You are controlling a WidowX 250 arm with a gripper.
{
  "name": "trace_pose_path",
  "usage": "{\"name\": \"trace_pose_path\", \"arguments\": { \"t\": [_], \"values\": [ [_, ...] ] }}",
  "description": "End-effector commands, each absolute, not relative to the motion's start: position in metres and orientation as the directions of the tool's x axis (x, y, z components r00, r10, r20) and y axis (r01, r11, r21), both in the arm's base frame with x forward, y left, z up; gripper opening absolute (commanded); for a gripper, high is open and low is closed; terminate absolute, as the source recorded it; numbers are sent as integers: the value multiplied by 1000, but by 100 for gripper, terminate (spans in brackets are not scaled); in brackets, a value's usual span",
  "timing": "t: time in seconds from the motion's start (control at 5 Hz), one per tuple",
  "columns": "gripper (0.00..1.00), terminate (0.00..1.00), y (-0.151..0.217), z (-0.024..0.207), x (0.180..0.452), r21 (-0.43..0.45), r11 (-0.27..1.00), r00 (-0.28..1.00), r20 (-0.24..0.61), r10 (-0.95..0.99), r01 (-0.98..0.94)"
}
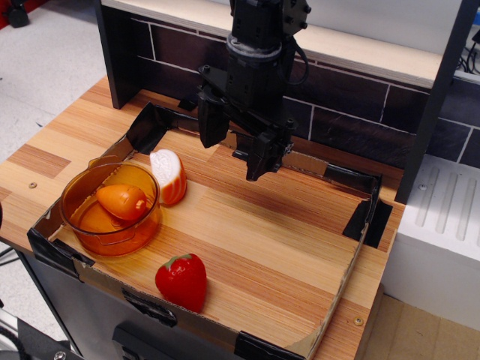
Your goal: Take carrot out of pot
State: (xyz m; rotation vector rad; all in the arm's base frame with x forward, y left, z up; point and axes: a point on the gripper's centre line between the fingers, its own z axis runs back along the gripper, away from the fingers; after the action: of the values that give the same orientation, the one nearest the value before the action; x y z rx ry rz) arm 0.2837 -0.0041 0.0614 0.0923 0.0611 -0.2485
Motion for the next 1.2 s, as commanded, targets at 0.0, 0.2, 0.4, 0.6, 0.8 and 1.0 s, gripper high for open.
{"name": "trace_pose_path", "arguments": {
  "t": [0.0, 0.2, 0.4, 0.6, 0.8, 1.0],
  "values": [
    [100, 0, -4, 61, 284, 84, 965, 967, -72, -243, 248],
    [100, 0, 9, 74, 279, 68, 904, 902, -133, -410, 421],
    [100, 0, 22, 91, 271, 31, 809, 802, -153, -577, 587],
    [100, 0, 35, 100, 267, -6, 638, 626, -187, -757, 770],
    [100, 0, 56, 99, 258, 3, 428, 423, -146, -894, 904],
    [100, 0, 69, 96, 252, 0, 191, 189, -140, -972, 982]
  ]
}}
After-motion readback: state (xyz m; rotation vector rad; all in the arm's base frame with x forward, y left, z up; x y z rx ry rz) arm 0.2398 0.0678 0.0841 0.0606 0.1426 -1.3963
